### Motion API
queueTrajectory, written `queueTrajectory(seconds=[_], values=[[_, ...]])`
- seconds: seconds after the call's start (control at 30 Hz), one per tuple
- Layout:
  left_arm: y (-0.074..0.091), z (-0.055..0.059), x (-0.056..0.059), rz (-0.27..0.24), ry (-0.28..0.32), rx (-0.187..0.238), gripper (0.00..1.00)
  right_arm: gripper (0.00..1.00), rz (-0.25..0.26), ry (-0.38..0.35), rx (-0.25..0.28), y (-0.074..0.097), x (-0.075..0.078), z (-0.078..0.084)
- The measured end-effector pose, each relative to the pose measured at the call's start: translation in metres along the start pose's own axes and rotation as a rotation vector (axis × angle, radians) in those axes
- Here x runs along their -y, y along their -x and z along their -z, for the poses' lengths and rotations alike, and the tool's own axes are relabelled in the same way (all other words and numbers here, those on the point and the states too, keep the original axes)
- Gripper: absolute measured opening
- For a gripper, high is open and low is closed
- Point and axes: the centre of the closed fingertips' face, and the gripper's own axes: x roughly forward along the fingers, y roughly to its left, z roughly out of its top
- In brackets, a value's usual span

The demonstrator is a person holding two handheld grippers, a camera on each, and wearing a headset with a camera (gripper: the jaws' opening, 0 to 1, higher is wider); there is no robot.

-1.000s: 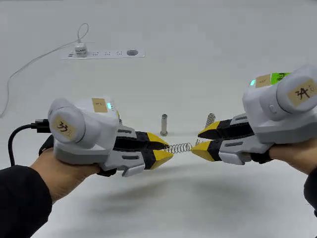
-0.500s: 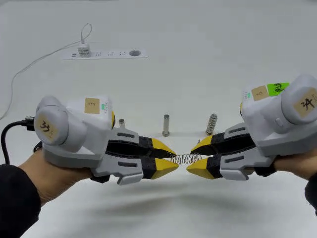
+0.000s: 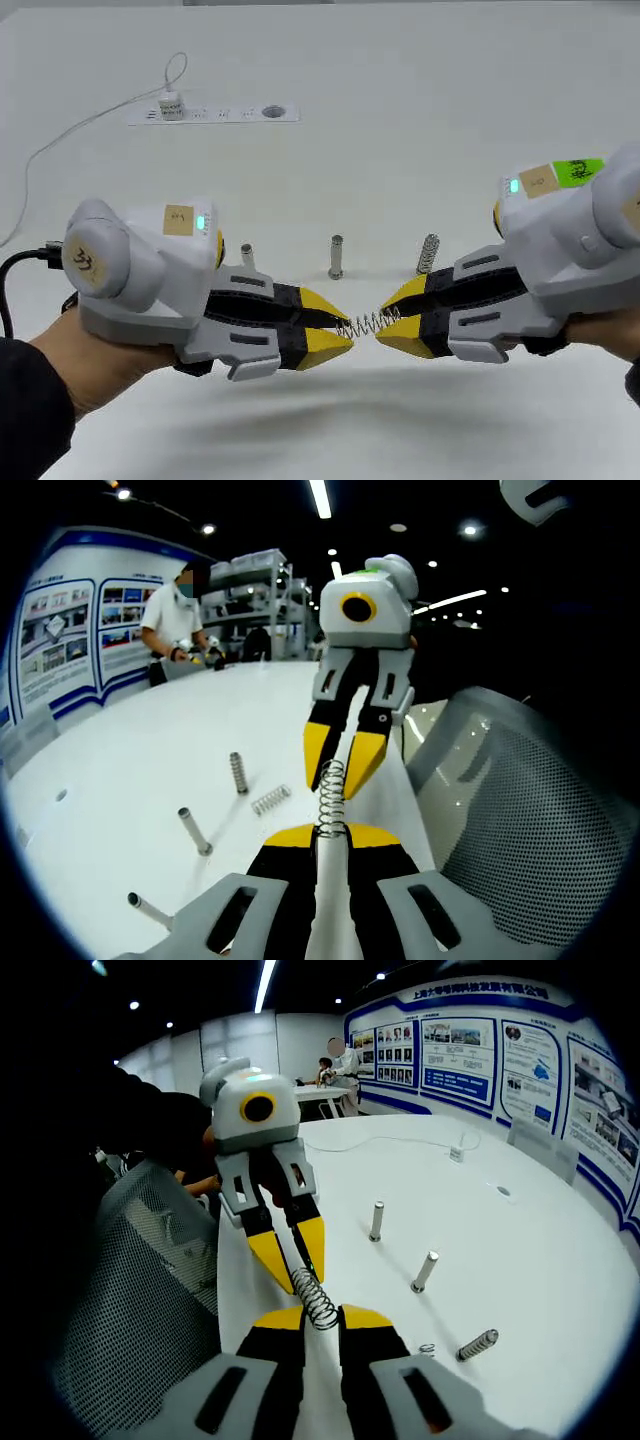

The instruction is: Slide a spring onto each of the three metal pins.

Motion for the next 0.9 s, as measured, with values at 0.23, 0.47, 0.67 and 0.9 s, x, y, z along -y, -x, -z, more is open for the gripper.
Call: queueTrajectory(seconds=[0.23, 0.47, 0.67, 0.9], values=[[0.003, -0.003, -0.002, -0.01, 0.019, 0.028, 0.1, 0.14, -0.007, 0.007, 0.044, 0.002, -0.004, -0.014], [0.006, -0.007, -0.006, -0.029, 0.047, 0.062, 0.1, 0.12, -0.023, 0.004, 0.103, 0.001, -0.007, -0.032], [0.003, -0.006, -0.004, -0.03, 0.047, 0.06, 0.1, 0.12, -0.021, 0.021, 0.118, -0.002, -0.009, -0.037], [-0.004, -0.005, -0.001, -0.017, 0.044, 0.053, 0.1, 0.11, -0.021, 0.052, 0.123, -0.008, -0.012, -0.045]])
